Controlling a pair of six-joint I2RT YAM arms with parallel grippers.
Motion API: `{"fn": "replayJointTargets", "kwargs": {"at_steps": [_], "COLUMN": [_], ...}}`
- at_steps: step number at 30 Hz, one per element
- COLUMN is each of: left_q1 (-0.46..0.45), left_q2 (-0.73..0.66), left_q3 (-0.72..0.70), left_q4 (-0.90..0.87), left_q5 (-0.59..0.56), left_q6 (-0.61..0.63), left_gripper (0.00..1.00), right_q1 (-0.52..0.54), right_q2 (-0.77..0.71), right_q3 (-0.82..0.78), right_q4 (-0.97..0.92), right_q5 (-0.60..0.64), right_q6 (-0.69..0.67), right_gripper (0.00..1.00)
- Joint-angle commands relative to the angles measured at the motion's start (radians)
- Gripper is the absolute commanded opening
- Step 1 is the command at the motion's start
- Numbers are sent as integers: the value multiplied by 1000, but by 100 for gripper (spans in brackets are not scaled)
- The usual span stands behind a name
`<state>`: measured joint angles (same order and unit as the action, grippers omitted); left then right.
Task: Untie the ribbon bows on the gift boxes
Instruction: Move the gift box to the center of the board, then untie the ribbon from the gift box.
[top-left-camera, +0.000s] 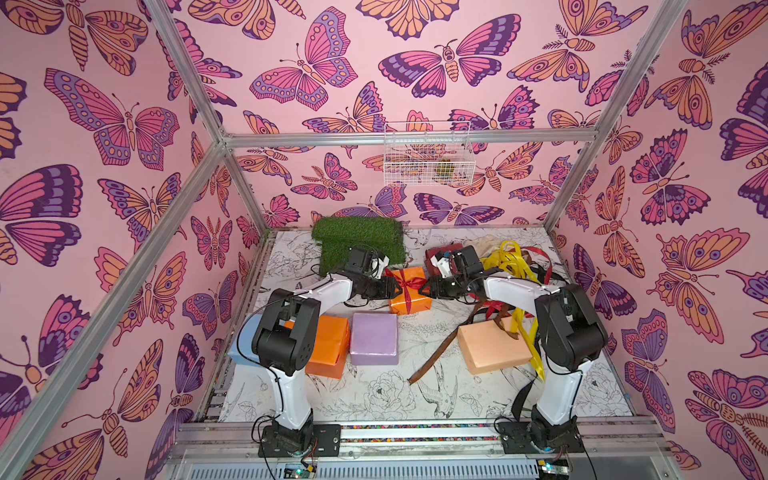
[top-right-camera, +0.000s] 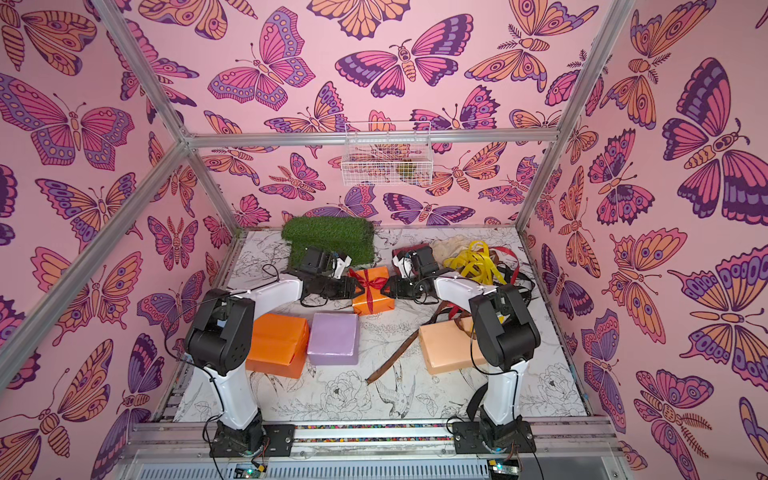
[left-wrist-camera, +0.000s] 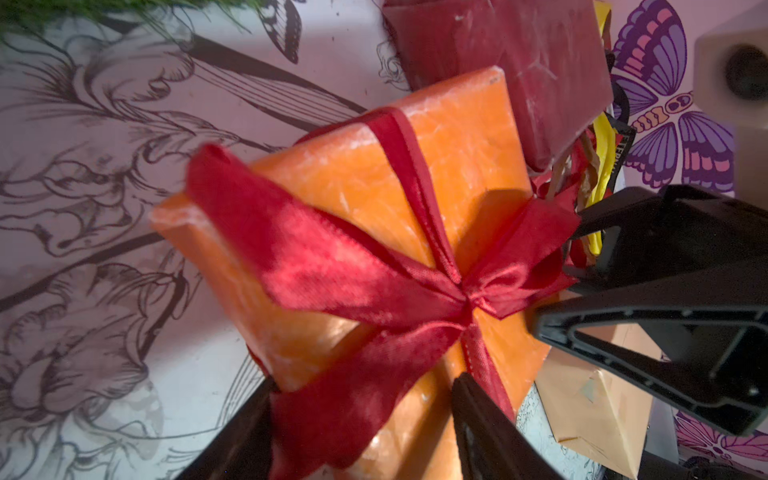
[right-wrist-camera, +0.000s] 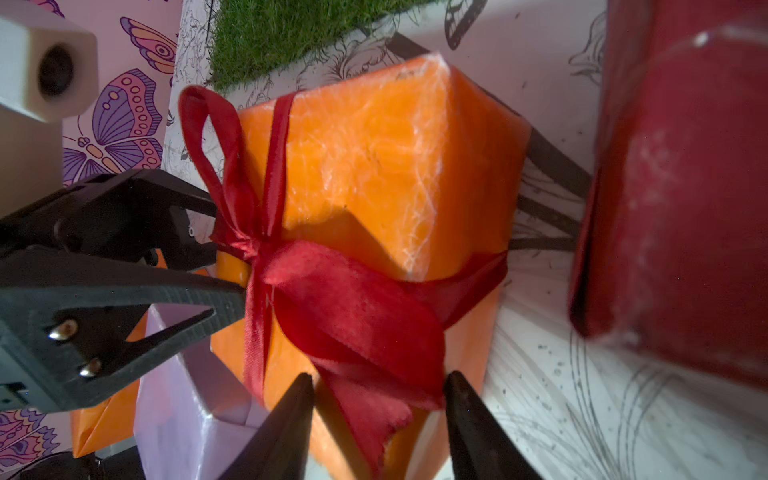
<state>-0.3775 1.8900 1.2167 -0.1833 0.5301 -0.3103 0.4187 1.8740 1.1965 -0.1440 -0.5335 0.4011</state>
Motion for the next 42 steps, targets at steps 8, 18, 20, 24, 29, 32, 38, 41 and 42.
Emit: {"fn": "replayJointTargets", "kwargs": {"at_steps": [8, 18, 20, 24, 29, 32, 38, 41, 42], "left_q1": [-63, -54, -54, -54, -54, -54, -54, -45, -41], "left_q2": [-28, -76, -84, -82, -56, -36, -72, -103, -110], "left_q3": [-26, 59, 70, 99, 120, 126, 93, 77, 74], "left_q4": [-24, -160, -160, -160, -160, -160, -159, -160, -160], "left_q5": [26, -142, -137, -123, -131, -127, -202, -194, -183], "left_q6": [22, 46, 48, 46, 50, 50, 54, 53, 48], "left_gripper": [64, 66, 66, 67, 67, 67, 67, 69, 69], "right_q1": [11, 9, 9, 9, 9, 9, 9, 10, 9], "right_q2": [-165, -237, -247, -254, -220, -185, -142, -115, -114], "right_q3": [-104, -71, -70, -66, -27, 7, 43, 63, 62], "right_q4": [-66, -228, -234, -219, -204, -213, -203, -212, -209], "right_q5": [22, 106, 103, 72, 5, -17, -38, -52, -55], "right_q6": [-16, -135, -139, -151, -184, -195, -197, -195, -193], "right_gripper": [53, 54, 54, 54, 51, 50, 50, 50, 50]}}
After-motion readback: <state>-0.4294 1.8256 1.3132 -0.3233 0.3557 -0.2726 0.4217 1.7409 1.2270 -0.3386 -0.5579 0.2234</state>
